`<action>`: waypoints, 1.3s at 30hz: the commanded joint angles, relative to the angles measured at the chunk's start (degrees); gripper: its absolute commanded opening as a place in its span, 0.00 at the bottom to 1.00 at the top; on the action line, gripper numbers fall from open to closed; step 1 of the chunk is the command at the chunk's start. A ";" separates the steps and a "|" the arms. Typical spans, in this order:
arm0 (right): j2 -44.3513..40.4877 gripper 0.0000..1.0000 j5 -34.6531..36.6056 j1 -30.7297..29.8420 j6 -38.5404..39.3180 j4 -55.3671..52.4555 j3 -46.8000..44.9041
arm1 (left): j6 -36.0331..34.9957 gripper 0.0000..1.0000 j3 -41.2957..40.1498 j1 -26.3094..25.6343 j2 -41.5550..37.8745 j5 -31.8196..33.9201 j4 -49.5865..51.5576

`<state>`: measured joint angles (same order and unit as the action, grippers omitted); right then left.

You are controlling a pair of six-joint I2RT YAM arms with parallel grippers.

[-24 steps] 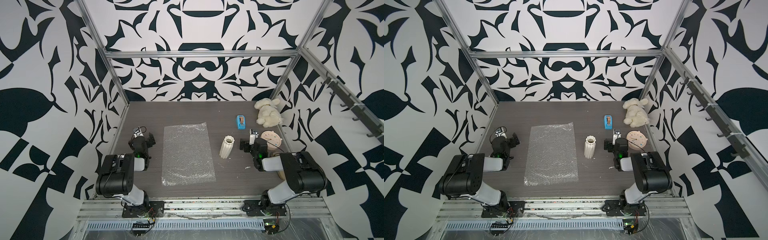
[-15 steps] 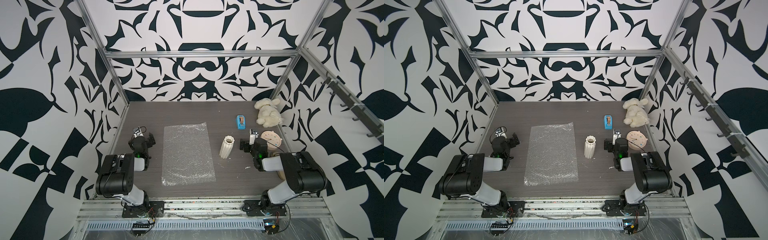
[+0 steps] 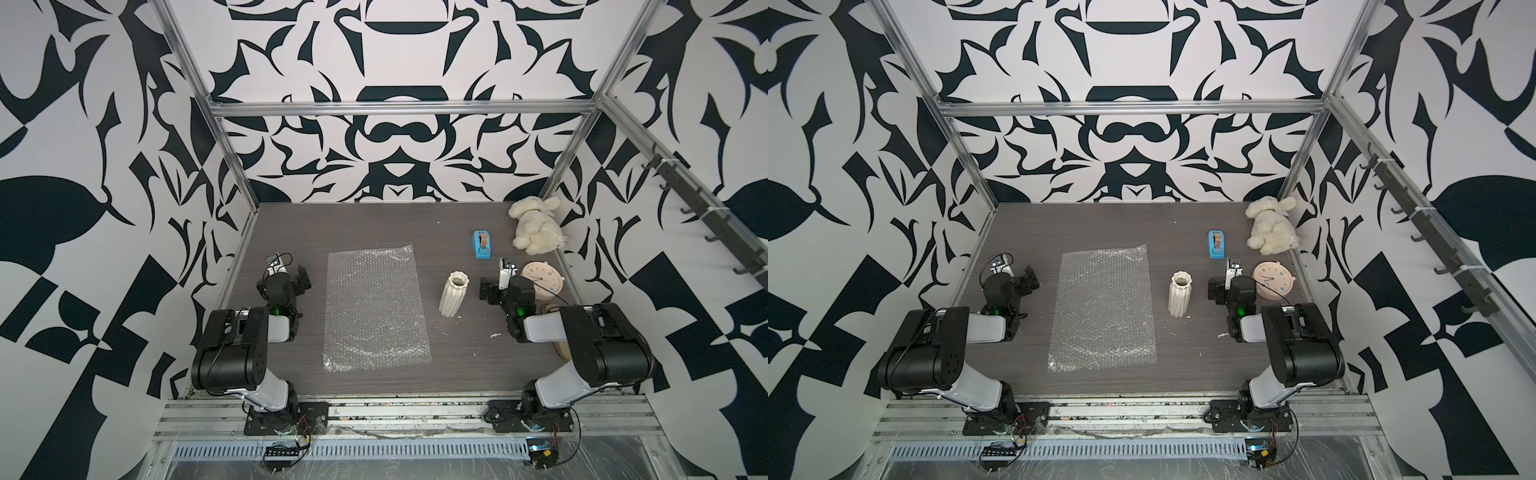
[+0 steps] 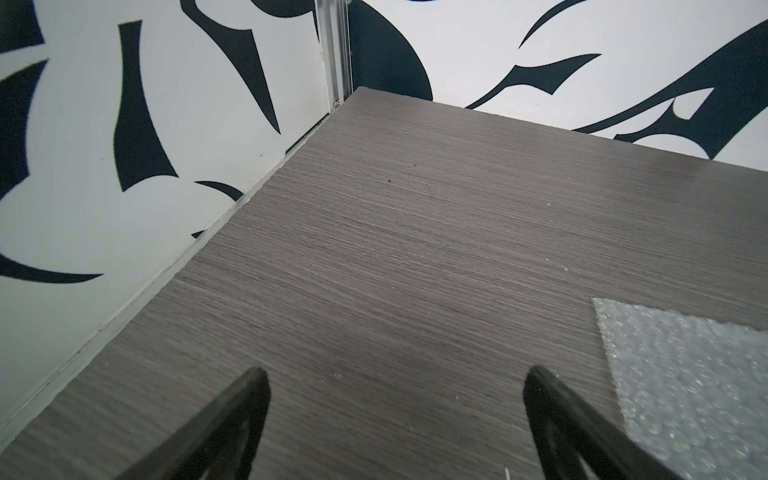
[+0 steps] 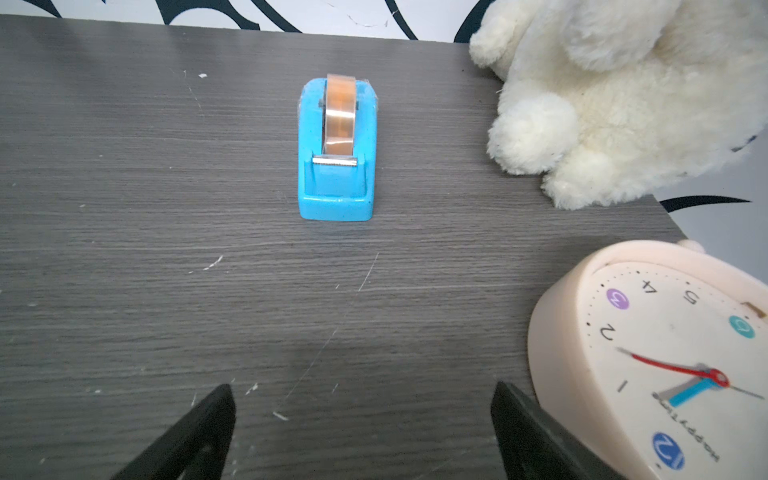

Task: Wrap vases in bubble wrap
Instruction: Pick up the vase from the center of the board.

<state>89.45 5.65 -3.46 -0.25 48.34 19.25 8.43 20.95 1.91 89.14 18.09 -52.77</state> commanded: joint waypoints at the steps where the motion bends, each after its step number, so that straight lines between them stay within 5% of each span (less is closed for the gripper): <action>1: -0.99 1.00 -0.02 -0.07 -0.27 2.29 1.31 | -0.35 1.00 0.06 0.09 -0.41 -0.20 0.04; 12: -2.82 0.99 -0.44 -0.01 0.16 1.18 1.55 | -1.38 0.99 -1.11 0.02 -1.73 -0.35 -2.56; 18: -15.36 0.94 -5.07 -0.09 -1.50 -20.89 7.63 | -0.07 1.00 2.07 0.00 -15.61 0.18 15.23; 24: -27.63 0.92 -17.31 -0.05 -7.45 -28.59 6.40 | 8.43 1.00 5.84 -0.73 -23.81 -3.85 27.51; 32: -53.25 0.92 -23.20 -0.76 -15.38 -27.33 -7.99 | 13.08 1.00 2.10 -3.58 -26.49 -5.60 24.12; 39: -64.34 0.92 -24.02 -4.11 -18.85 -25.15 -16.92 | 14.69 1.00 1.10 -3.84 -25.76 -8.07 22.89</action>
<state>27.33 -17.04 -6.04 -16.51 21.30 4.19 21.67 22.65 -1.65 63.31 11.84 -29.06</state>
